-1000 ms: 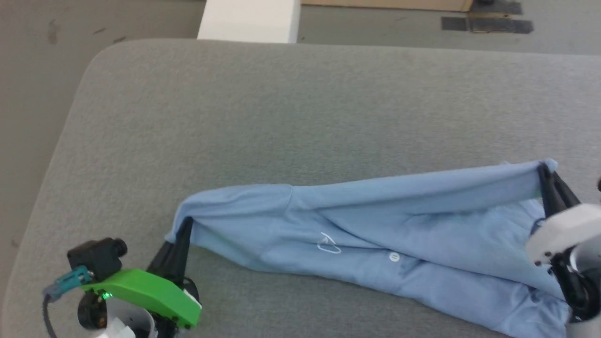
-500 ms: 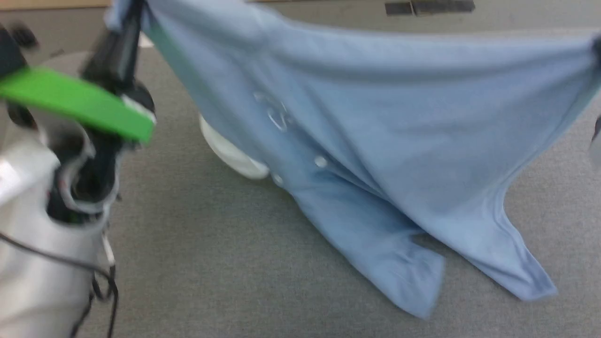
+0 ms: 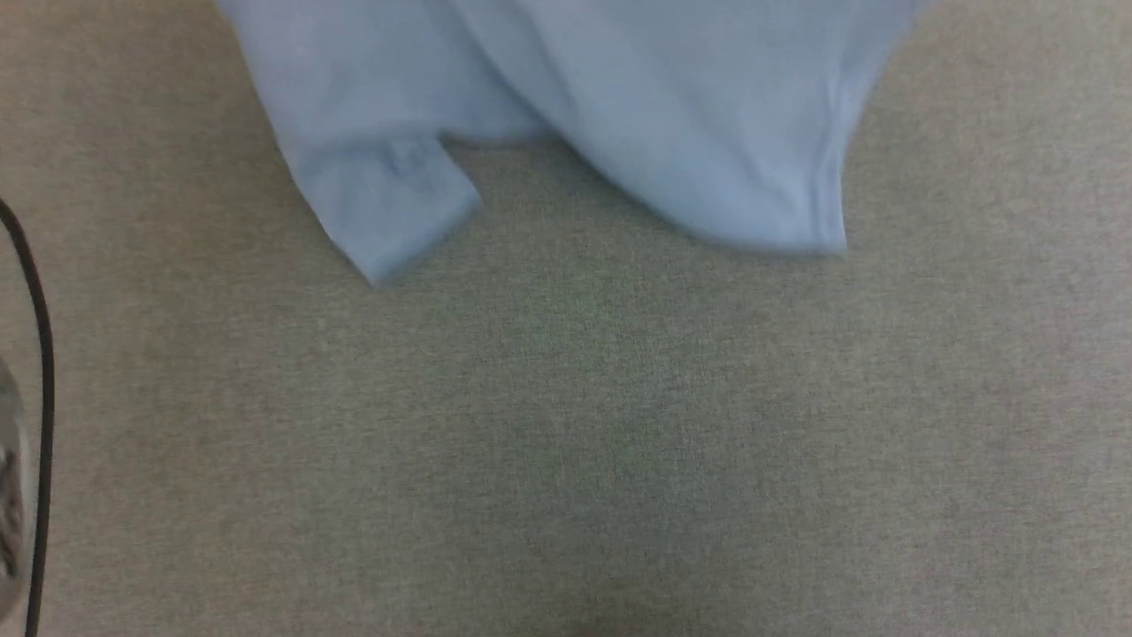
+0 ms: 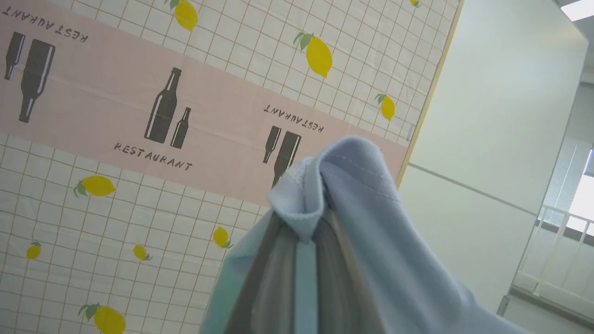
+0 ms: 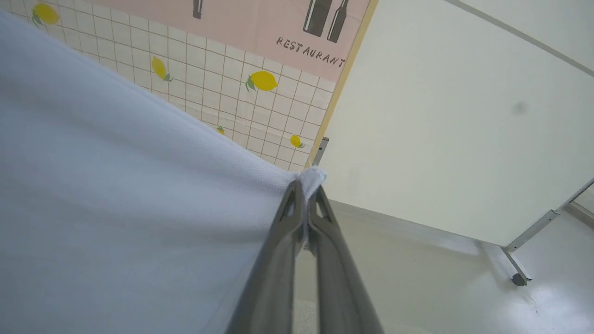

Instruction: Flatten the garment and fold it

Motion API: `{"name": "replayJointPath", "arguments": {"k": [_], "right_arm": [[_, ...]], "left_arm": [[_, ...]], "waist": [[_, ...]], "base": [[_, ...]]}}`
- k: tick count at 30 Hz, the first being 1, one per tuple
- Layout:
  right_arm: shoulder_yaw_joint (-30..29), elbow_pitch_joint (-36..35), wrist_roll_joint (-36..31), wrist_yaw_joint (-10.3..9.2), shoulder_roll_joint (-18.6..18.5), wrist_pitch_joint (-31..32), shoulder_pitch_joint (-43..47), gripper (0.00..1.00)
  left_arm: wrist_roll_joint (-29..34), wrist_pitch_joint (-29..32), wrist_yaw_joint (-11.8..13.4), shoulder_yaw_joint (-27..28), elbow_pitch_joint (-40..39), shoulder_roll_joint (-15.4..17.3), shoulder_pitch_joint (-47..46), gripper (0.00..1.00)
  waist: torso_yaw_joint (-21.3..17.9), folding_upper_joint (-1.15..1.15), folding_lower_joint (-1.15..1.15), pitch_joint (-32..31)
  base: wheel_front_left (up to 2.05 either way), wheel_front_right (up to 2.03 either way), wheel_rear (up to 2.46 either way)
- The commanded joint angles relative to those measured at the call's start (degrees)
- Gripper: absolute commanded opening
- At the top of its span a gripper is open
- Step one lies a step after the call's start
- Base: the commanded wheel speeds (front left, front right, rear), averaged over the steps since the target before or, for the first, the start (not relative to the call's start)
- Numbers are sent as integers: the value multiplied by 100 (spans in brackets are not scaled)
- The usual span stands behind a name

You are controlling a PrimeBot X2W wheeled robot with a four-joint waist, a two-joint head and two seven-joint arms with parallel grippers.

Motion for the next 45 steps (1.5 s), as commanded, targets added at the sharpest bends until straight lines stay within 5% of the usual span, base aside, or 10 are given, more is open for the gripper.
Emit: {"name": "replayJointPath", "arguments": {"k": [1, 9, 15, 25, 33, 45], "right_arm": [[-34, 155, -101, -10, 91, -102, -276, 0], [-239, 704, -1055, -10, 298, -1008, -1528, 0], [-75, 1122, -1408, -10, 374, -1733, -1586, 0], [507, 1587, -547, -10, 417, -2430, 651, 0], [588, 976, 273, -10, 274, -2503, 3010, 0], [168, -165, 204, -10, 81, -2232, 5623, 0]], "left_arm": [[34, -182, 8, 97, 114, -17, -355, 0], [256, -1216, -217, 435, 695, 94, -1584, 0], [365, -1530, -599, 311, 1093, 172, -1369, 0], [793, -783, -1085, -873, 2061, 413, 1512, 0], [236, 314, -1223, -1363, 1676, 512, 4065, 0], [-603, 1525, -591, -1662, -464, 785, 6967, 0]], "waist": [[-154, 0, -1, 569], [-189, 0, -1, 817], [-90, 0, -1, 737], [126, 0, -1, -123], [269, 0, -1, -925], [401, 0, -1, -1505]], "base": [[0, 0, 0], [0, 0, 0], [0, 0, 0], [0, 0, 0], [0, 0, 0], [0, 0, 0]]}}
